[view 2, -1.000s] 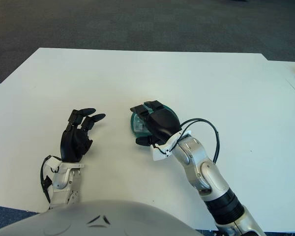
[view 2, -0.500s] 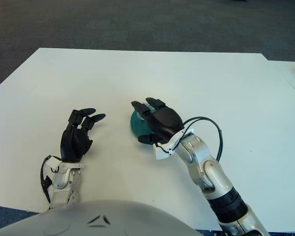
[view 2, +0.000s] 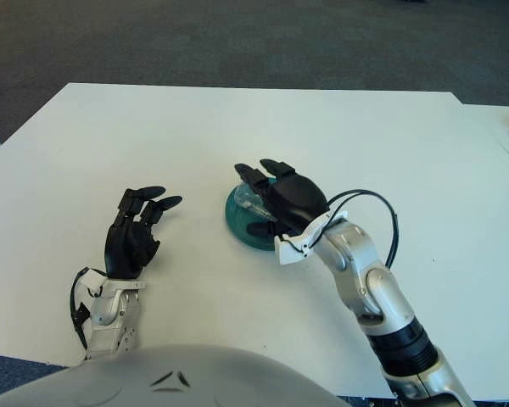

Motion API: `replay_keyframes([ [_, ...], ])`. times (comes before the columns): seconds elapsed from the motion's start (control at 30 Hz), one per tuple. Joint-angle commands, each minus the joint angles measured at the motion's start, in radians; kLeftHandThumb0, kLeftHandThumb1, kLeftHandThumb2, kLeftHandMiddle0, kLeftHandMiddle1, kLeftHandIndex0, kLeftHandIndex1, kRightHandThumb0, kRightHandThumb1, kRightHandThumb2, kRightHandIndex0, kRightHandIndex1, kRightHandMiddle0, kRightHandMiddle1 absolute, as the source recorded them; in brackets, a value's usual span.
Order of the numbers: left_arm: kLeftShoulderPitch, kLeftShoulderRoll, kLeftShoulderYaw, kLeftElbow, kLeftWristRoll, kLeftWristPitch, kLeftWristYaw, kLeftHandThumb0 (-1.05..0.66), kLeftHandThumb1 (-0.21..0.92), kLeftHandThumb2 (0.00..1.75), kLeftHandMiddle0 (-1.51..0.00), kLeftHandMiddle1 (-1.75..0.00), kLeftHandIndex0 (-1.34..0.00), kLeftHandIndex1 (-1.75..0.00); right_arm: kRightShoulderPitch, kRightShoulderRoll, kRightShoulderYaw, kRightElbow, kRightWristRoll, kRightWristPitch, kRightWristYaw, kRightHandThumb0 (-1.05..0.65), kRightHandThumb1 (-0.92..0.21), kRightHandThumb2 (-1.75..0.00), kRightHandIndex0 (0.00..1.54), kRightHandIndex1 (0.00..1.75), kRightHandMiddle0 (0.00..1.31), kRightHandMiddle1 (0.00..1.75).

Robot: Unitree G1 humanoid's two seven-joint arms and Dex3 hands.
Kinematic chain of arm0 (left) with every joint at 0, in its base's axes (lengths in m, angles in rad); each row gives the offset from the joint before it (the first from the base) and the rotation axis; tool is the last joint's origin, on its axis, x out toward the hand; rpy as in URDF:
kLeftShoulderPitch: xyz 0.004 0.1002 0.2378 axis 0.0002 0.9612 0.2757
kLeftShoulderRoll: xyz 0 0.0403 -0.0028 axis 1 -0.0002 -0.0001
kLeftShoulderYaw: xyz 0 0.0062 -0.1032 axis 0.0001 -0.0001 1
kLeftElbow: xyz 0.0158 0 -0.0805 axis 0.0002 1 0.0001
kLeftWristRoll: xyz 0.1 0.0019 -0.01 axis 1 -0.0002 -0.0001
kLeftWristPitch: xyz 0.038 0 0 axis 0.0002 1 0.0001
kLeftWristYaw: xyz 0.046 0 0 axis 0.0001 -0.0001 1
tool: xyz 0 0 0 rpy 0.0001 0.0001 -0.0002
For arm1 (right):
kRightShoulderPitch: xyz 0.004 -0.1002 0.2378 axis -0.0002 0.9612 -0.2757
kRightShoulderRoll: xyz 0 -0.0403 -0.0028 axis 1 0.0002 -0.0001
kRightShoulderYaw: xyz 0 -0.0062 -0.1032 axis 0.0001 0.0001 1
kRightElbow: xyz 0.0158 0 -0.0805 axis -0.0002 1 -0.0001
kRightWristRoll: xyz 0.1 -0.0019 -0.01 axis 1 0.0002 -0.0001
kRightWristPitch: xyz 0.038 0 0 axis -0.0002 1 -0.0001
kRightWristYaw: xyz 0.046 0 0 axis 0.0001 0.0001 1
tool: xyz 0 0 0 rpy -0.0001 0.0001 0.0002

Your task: Put the bottle into the plate.

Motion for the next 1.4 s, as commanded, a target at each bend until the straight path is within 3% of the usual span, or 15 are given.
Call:
replay_keyframes([
  [0.0, 0.032, -0.048, 0.007, 0.110, -0.031, -0.006, -0.003, -0.60, 0.92, 0.81, -0.50, -0.86, -0.22, -1.19, -0.050, -0.001, -0.081, 0.006, 0.087, 0.038, 0.007, -1.05, -0.92, -0.97, 0.00, 0.00, 0.00, 0.00],
  [0.17, 0.023, -0.047, 0.012, 0.124, -0.034, -0.010, -0.006, -0.60, 0.92, 0.81, -0.50, -0.86, -0.22, -1.19, -0.050, 0.062, -0.197, 0.050, 0.292, 0.126, -0.005, -1.05, -0.92, -0.93, 0.00, 0.00, 0.00, 0.00],
  [0.4, 0.004, -0.041, 0.029, 0.152, -0.047, -0.015, -0.019, -0.60, 0.92, 0.81, -0.50, -0.86, -0.22, -1.19, -0.060, 0.170, -0.345, 0.178, 0.566, 0.155, -0.081, -1.05, -0.92, -0.90, 0.01, 0.01, 0.04, 0.02],
  [0.5, -0.006, -0.037, 0.041, 0.166, -0.056, -0.016, -0.029, -0.60, 0.92, 0.81, -0.50, -0.86, -0.22, -1.19, -0.052, 0.233, -0.390, 0.218, 0.674, 0.146, -0.124, -1.03, -0.92, -0.83, 0.14, 0.03, 0.01, 0.41],
  [0.53, -0.010, -0.036, 0.045, 0.171, -0.060, -0.016, -0.033, -0.60, 0.92, 0.81, -0.50, -0.86, -0.22, -1.19, -0.044, 0.254, -0.408, 0.238, 0.710, 0.129, -0.139, -1.03, -0.92, -0.82, 0.16, 0.04, 0.01, 0.44],
  [0.6, -0.017, -0.033, 0.054, 0.180, -0.066, -0.016, -0.041, -0.60, 0.92, 0.81, -0.50, -0.86, -0.22, -1.19, -0.027, 0.285, -0.436, 0.270, 0.763, 0.091, -0.164, -0.93, -0.92, -0.74, 0.28, 0.09, 0.00, 0.72],
  [0.7, -0.027, -0.028, 0.068, 0.194, -0.077, -0.016, -0.055, -0.60, 0.92, 0.81, -0.50, -0.86, -0.22, -1.19, 0.005, 0.330, -0.471, 0.296, 0.820, 0.040, -0.208, -0.86, -0.92, -0.69, 0.36, 0.14, 0.00, 0.89],
  [0.83, -0.037, -0.025, 0.082, 0.206, -0.087, -0.017, -0.070, -0.60, 0.92, 0.81, -0.50, -0.86, -0.22, -1.19, 0.034, 0.364, -0.494, 0.314, 0.859, 0.000, -0.251, -0.71, -0.91, -0.63, 0.38, 0.55, 0.06, 1.16],
  [1.1, -0.055, -0.007, 0.118, 0.226, -0.121, -0.010, -0.110, -0.60, 0.92, 0.81, -0.50, -0.86, -0.22, -1.19, 0.074, 0.427, -0.524, 0.335, 0.913, -0.015, -0.344, -0.62, -0.82, -0.76, 0.44, 0.84, 0.12, 1.24],
  [1.3, -0.065, 0.002, 0.146, 0.237, -0.143, -0.005, -0.143, -0.60, 0.92, 0.81, -0.50, -0.86, -0.22, -1.19, 0.094, 0.466, -0.515, 0.351, 0.928, -0.030, -0.392, -0.60, -0.79, -0.81, 0.48, 0.92, 0.14, 1.24],
  [1.37, -0.070, 0.013, 0.163, 0.241, -0.160, 0.002, -0.162, -0.60, 0.92, 0.81, -0.50, -0.86, -0.22, -1.19, 0.111, 0.517, -0.500, 0.385, 0.919, -0.055, -0.430, -0.59, -0.80, -0.82, 0.47, 0.96, 0.13, 1.25],
])
